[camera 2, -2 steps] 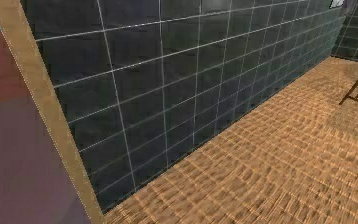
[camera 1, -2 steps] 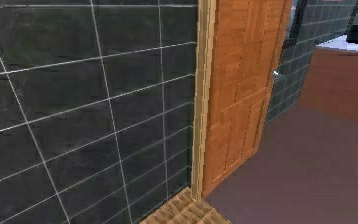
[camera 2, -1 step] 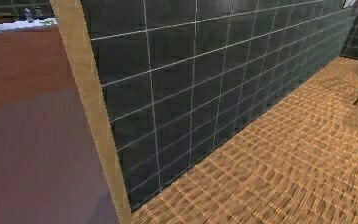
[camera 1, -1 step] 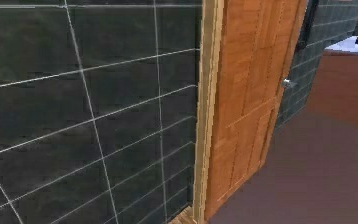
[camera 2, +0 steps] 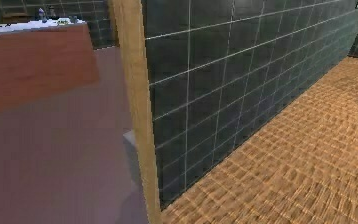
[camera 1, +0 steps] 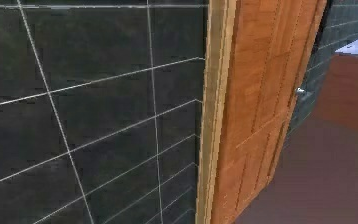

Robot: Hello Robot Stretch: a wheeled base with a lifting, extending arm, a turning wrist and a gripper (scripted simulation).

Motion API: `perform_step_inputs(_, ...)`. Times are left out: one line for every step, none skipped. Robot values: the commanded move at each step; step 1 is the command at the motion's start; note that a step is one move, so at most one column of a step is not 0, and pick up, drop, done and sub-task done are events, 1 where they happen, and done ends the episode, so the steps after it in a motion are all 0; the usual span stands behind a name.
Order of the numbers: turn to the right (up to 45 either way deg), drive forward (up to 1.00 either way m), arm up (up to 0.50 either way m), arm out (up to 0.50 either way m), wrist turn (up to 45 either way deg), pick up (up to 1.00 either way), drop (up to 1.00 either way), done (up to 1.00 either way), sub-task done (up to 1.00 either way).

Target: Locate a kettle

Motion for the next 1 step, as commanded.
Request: perform_step_inputs(36.0, 0.0, 0.0, 0.0, 0.0, 0.0, 0.0, 0.0, 0.0)
